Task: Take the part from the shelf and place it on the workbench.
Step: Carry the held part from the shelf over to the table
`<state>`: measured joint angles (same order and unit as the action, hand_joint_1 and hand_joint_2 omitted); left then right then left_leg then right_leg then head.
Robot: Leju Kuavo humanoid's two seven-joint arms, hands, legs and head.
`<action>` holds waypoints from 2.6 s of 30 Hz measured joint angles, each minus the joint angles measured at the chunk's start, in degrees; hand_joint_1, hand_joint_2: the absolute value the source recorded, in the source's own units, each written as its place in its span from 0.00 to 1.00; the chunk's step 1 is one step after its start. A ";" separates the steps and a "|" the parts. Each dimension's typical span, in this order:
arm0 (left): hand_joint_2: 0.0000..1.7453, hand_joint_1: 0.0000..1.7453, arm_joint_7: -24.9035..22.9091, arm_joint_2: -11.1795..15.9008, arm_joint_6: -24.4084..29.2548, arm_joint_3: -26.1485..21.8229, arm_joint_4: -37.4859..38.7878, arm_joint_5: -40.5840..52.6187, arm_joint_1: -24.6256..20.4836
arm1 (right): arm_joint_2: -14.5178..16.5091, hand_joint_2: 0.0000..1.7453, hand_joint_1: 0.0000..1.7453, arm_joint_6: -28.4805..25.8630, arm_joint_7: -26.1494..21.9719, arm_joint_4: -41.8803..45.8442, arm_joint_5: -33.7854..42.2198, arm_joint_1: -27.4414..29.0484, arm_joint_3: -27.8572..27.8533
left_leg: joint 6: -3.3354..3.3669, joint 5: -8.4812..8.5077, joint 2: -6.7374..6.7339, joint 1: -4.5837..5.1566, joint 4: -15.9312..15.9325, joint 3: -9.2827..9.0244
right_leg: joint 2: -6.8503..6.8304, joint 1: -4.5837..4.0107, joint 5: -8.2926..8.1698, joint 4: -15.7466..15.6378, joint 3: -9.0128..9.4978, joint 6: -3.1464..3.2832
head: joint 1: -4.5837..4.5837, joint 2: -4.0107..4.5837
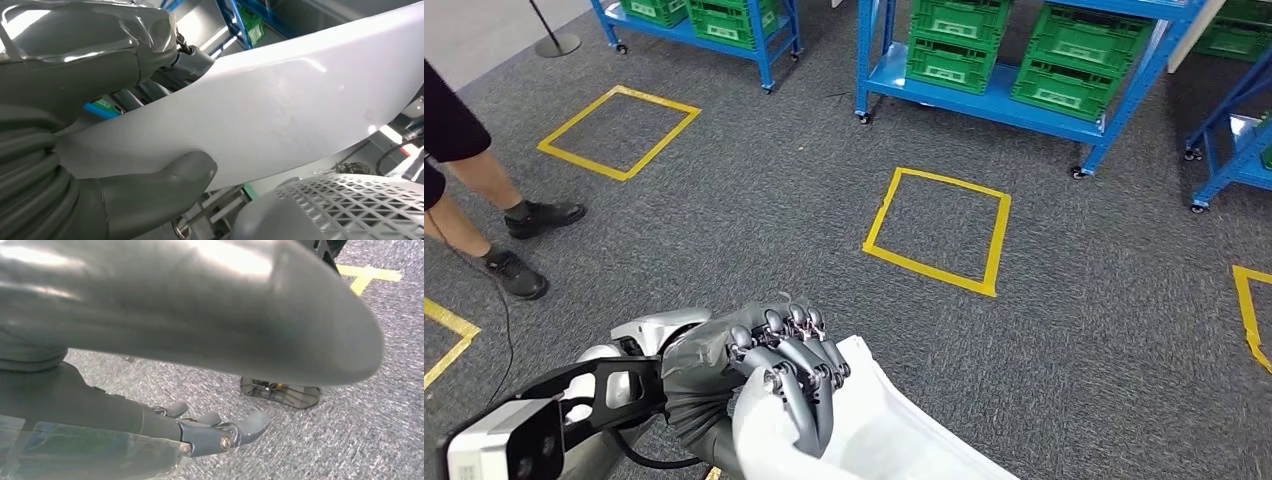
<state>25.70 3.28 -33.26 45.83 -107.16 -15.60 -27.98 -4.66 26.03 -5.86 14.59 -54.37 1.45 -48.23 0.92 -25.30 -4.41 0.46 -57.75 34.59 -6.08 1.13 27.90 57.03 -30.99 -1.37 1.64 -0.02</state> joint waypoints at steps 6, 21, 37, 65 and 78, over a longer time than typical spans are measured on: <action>1.00 1.00 -0.08 -0.20 -0.07 0.13 -0.19 0.01 0.00 | 0.32 0.00 0.00 0.09 0.22 0.79 -0.02 0.20 -0.67 | 1.84 1.13 4.52 -0.23 1.43 -0.83 | 4.50 0.23 4.58 8.71 -3.65 -0.19 | -0.63 0.00; 1.00 1.00 -1.50 -0.27 -2.27 1.76 0.02 -3.67 -0.81 | -0.03 0.00 0.00 4.21 -2.76 2.12 -5.44 1.01 0.61 | -0.65 -3.33 6.74 -0.19 -7.48 3.86 | 5.90 0.64 -0.86 1.21 -1.70 1.04 | -0.34 0.00; 1.00 1.00 0.70 -0.59 -4.21 3.97 3.38 -5.45 -2.75 | -1.75 0.00 0.00 3.51 -8.19 -0.66 -14.88 0.87 9.04 | 2.14 1.30 5.12 0.01 1.20 -0.49 | 4.87 0.07 4.99 10.78 -5.15 0.46 | -0.70 0.00; 1.00 1.00 -0.25 -1.39 -5.80 5.65 9.81 -10.78 -4.08 | -1.95 0.00 0.00 -0.96 -9.32 -5.79 -13.00 -0.85 12.20 | 1.88 0.81 2.60 0.60 0.42 -0.05 | 0.55 -0.54 1.64 2.60 -0.76 0.56 | -0.32 0.00; 1.00 1.00 -2.01 -1.35 -4.44 4.44 9.28 -8.98 -2.48 | -4.08 0.00 0.00 -2.63 -10.50 -7.55 -13.37 -1.08 11.74 | 0.53 0.62 12.23 0.10 -0.09 0.06 | 8.39 0.23 -1.89 1.21 -2.49 0.21 | -0.95 0.00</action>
<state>23.69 1.93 -37.69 50.28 -97.88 -24.58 -30.46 -8.74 23.39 -16.36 7.05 -67.74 0.36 -36.49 1.45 -24.68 7.82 0.57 -57.84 34.65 2.31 1.37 26.01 58.24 -33.48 -1.16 0.69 -0.02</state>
